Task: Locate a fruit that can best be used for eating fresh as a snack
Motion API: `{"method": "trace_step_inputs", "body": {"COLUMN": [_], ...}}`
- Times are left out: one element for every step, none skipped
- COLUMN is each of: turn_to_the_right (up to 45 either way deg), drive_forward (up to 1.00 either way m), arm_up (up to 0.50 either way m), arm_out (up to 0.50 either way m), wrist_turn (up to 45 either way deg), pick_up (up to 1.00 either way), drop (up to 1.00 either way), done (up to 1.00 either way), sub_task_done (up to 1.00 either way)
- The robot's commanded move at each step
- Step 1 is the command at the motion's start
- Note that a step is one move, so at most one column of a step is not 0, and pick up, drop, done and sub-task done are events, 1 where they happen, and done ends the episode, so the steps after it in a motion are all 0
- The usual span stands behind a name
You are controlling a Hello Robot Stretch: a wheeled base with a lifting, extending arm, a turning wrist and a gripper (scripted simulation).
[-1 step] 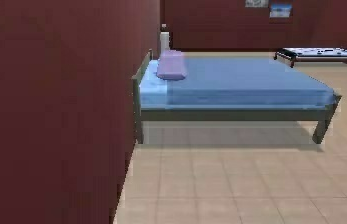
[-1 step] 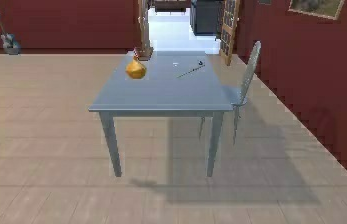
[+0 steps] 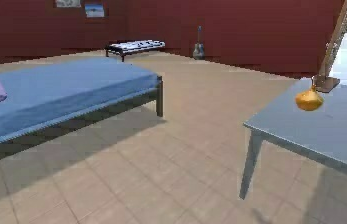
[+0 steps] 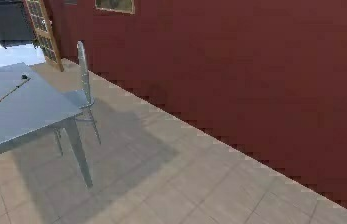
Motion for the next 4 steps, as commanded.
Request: {"method": "trace_step_inputs", "body": {"turn_to_the_right": [45.0,42.0,0.0,-45.0], "drive_forward": [0.0,0.0,0.1,0.0], "arm_up": [0.0,0.0,0.0,0.0], "arm_out": [0.0,0.0,0.0,0.0], "wrist_turn": [0.0,0.0,0.0,0.0], "pick_up": [0.0,0.0,0.0,0.0], "drop": [0.0,0.0,0.0,0.0], "done": [0.0,0.0,0.0,0.0], "sub_task_done": [0.0,0.0,0.0,0.0]}}
